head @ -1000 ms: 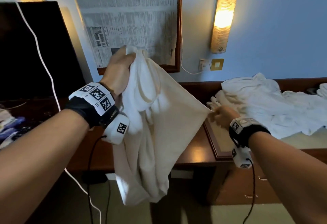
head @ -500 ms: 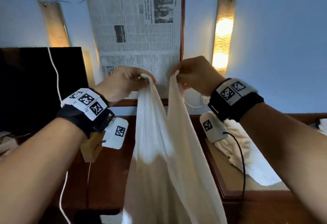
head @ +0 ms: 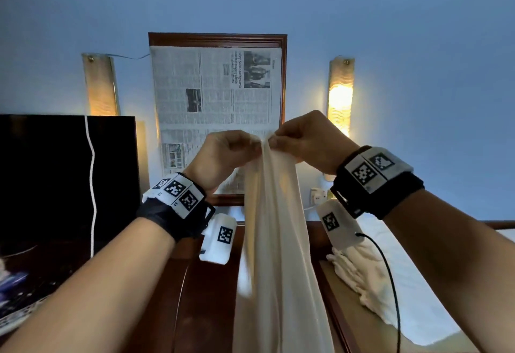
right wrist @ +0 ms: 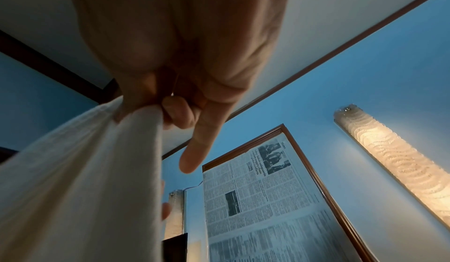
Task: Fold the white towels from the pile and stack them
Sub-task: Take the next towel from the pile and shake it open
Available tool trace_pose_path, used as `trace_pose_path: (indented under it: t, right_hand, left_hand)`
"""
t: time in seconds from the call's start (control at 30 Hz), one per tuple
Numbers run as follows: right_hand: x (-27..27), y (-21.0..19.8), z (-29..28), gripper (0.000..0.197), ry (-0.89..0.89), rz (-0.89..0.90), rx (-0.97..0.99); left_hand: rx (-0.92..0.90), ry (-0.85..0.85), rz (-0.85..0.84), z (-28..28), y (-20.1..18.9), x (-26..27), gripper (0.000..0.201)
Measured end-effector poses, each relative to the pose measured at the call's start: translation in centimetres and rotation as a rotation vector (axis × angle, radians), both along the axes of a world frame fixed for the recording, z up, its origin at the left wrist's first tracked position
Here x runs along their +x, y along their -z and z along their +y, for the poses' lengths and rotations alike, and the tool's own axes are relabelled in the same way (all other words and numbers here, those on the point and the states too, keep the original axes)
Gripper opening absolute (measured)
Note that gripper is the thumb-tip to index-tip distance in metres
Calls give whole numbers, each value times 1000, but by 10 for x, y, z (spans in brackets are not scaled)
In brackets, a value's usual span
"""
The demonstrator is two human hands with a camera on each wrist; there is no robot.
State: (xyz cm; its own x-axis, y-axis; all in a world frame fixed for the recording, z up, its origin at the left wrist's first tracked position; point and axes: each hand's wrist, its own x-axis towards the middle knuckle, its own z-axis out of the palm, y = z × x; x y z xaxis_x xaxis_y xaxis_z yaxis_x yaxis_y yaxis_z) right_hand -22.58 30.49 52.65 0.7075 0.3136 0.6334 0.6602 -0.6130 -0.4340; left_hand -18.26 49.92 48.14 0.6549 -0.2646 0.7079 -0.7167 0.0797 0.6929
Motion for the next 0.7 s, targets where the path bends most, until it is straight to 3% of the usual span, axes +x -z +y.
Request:
trace_pose_path:
  t: [0.17,0.3,0.47,0.57,0.7]
  right_hand:
    - [-5,-6,-1,13,-47,57,8]
    - [-3,-1,0,12,-193,163,100]
    - [9,21,6,22,-386,453,268]
    - [15,37,13,29,-448,533,366]
    - [22,52,20,13,-456,532,454]
  left_hand:
    - [-13,61,47,-3,-3,-1,7]
    - [-13,100,51,-1,-2,-2,4]
    - [-36,84,90,6,4,6,32]
    - [-25,99,177,14,12,10,43]
    - [36,10,292,14,31,6,25]
